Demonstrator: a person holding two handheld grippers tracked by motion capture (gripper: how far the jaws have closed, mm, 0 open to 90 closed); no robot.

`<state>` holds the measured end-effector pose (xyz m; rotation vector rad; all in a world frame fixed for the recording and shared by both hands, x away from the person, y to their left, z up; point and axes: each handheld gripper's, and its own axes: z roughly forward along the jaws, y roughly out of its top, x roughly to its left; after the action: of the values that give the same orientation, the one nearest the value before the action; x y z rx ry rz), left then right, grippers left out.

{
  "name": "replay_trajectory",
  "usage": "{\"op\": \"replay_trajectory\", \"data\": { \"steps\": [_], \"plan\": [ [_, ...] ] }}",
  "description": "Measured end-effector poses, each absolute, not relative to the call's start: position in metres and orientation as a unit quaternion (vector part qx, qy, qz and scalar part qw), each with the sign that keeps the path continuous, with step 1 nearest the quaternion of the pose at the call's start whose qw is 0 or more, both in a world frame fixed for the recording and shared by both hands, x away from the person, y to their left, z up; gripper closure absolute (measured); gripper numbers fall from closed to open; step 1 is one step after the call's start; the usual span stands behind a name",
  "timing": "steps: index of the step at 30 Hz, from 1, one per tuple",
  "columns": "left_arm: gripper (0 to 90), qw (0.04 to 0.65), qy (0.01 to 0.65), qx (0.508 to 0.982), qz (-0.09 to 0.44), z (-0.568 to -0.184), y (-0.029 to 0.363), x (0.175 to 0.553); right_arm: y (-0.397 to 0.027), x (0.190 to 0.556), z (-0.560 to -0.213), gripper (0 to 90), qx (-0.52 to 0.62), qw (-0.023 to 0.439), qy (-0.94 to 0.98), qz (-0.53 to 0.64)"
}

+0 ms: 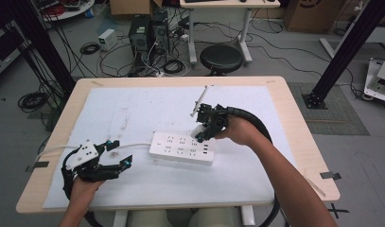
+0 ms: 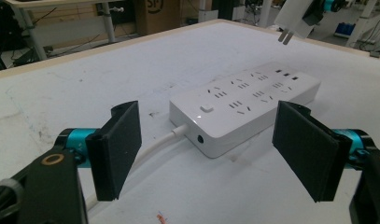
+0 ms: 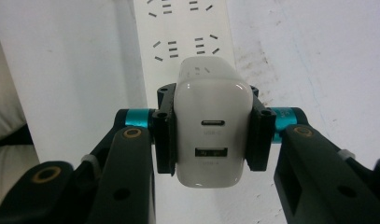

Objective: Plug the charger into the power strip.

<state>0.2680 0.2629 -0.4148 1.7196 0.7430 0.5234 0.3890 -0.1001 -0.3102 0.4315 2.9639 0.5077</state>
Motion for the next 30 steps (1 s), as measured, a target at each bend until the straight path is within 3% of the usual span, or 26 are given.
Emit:
{"op": "replay_trajectory", "data": {
  "steps": [30],
  "plan": [
    [23.9,0.564,0.317,0.729,0.223,-0.418,0.267,0.269,-0.068,0.409,-0.349,63.5,0.099,0.042,0.992,0.07]
  ]
}}
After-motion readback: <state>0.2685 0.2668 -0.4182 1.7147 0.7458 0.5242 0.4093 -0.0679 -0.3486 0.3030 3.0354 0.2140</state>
